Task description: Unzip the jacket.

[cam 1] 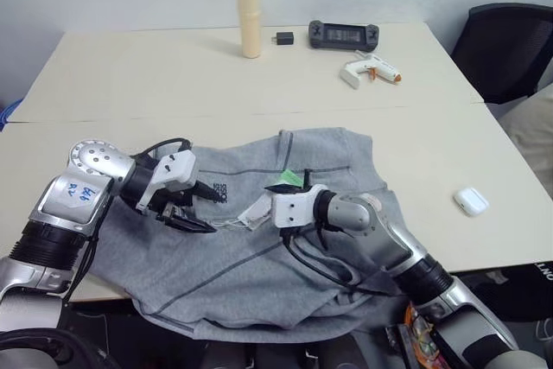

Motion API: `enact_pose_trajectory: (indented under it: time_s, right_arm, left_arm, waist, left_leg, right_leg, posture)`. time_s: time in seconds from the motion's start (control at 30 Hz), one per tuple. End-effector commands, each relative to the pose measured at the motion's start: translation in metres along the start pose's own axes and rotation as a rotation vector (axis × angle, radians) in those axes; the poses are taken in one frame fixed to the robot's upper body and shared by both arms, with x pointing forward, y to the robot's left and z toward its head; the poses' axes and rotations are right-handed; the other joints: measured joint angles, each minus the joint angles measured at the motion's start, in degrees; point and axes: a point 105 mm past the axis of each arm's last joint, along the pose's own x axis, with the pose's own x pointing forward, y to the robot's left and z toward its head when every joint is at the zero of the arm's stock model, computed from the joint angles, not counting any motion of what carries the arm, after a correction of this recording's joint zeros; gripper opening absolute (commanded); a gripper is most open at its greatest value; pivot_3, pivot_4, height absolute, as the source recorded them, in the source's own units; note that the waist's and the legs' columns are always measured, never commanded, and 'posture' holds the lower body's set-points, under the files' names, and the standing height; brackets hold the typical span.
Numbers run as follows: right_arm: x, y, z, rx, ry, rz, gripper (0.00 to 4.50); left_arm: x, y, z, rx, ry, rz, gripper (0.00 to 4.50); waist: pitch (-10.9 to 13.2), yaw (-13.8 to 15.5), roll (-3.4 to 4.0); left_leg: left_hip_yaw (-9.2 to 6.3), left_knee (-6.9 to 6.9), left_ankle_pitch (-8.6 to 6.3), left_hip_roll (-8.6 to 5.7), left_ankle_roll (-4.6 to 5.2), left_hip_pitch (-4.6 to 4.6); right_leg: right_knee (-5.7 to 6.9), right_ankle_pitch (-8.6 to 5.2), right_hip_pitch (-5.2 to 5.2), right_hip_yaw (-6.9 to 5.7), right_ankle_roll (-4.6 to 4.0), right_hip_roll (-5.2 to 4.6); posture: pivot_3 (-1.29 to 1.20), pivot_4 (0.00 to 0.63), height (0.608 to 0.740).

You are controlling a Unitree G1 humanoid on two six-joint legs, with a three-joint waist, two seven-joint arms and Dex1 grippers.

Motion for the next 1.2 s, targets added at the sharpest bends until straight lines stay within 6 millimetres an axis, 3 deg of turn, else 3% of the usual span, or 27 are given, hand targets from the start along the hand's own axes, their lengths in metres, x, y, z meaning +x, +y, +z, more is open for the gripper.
enact_pose_trajectory:
  time_s: [0.03, 0.2, 0.37, 0.6, 0.73, 0.8, 0.87, 0.97, 1.07, 1.2]
  right_arm:
    - [-0.02, -0.019, 0.003, 0.106, -0.008, -0.106, 0.01]
    - [-0.052, -0.033, -0.004, 0.264, 0.039, -0.242, 0.01]
    - [-0.079, -0.044, -0.023, 0.374, 0.129, -0.381, 0.01]
    - [-0.128, -0.06, -0.063, 0.481, 0.283, -0.565, 0.0]
    - [-0.184, -0.075, -0.101, 0.542, 0.436, -0.739, 0.0]
    - [-0.223, -0.084, -0.122, 0.572, 0.516, -0.853, 0.0]
    - [-0.248, -0.089, -0.133, 0.583, 0.563, -0.917, 0.0]
    - [-0.284, -0.093, -0.148, 0.597, 0.63, -0.98, 0.0]
    - [-0.285, -0.095, -0.152, 0.61, 0.613, -0.933, 0.0]
    - [-0.253, -0.099, -0.148, 0.665, 0.514, -0.808, 0.0]
  left_arm:
    - [0.007, -0.002, -0.021, -0.003, 0.063, 0.006, 3.49]
    - [0.025, 0.004, -0.061, -0.028, 0.159, 0.057, 3.49]
    - [0.036, 0.021, -0.078, -0.074, 0.144, 0.148, 3.49]
    - [0.032, 0.02, -0.086, -0.103, 0.127, 0.128, 1.87]
    - [0.031, 0.018, -0.09, -0.109, 0.128, 0.127, 0.82]
    - [0.031, 0.017, -0.091, -0.111, 0.127, 0.127, 0.27]
    - [0.031, 0.016, -0.091, -0.111, 0.127, 0.124, 0.03]
    - [0.031, 0.013, -0.092, -0.116, 0.125, 0.114, 0.03]
    - [0.03, 0.01, -0.092, -0.125, 0.115, 0.109, 0.03]
    - [0.026, 0.015, -0.083, -0.151, 0.076, 0.127, 0.03]
  waist:
    - [0.0, -0.03, 0.0]
    - [-0.02, 0.11, 0.04]
    - [-0.44, 1.51, 0.4]
    - [-0.85, 1.25, 0.73]
    - [-0.96, 1.13, 0.9]
    - [-1.01, 1.07, 0.98]
    - [-1.08, 1.07, 1.11]
    - [-1.15, 0.78, 1.23]
    - [-1.16, 0.08, 1.24]
    - [-1.19, -0.63, 1.31]
  left_leg:
    - [0.0, 0.0, 0.0, 0.0, 0.0, 0.0]
    - [-0.03, -0.01, 0.0, 0.0, 0.0, 0.04]
    - [-0.09, -0.01, 0.03, -0.19, 0.16, 0.45]
    - [-0.18, -0.01, 0.05, -0.17, 0.16, 0.52]
    - [-0.12, -0.05, 0.05, -0.17, 0.16, 0.52]
    - [-0.07, -0.08, 0.05, -0.15, 0.17, 0.55]
    - [-0.06, -0.13, 0.05, -0.15, 0.17, 0.56]
    - [0.0, -0.2, 0.05, -0.15, 0.17, 0.63]
    - [0.07, -0.4, 0.05, -0.16, 0.17, 0.8]
    - [0.2, -1.03, 0.12, -0.17, 0.09, 1.44]
  right_leg:
    - [0.0, 0.0, 0.01, 0.0, 0.0, -0.01]
    - [0.0, 0.0, 0.04, -0.02, 0.0, -0.22]
    - [-0.13, 0.0, 0.44, -0.09, 0.0, -0.45]
    - [0.03, 0.01, 0.46, 0.0, -0.01, -0.58]
    - [-0.01, 0.0, 0.43, -0.04, -0.02, -0.53]
    - [-0.03, 0.0, 0.43, -0.06, -0.02, -0.51]
    - [-0.04, 0.0, 0.43, -0.06, -0.02, -0.5]
    - [-0.08, -0.01, 0.44, -0.04, -0.02, -0.5]
    - [-0.16, -0.01, 0.53, -0.02, -0.02, -0.5]
    - [-0.44, -0.02, 0.95, 0.1, -0.02, -0.5]
  posture:
    - [0.0, 0.15, 0.74]
    - [0.0, 0.15, 0.74]
    - [0.0, 0.15, 0.74]
    - [0.0, 0.15, 0.74]
    - [0.0, 0.15, 0.74]
    - [0.0, 0.15, 0.74]
    - [0.0, 0.15, 0.74]
    - [0.0, 0.15, 0.74]
    - [0.0, 0.15, 0.74]
    - [0.0, 0.15, 0.74]
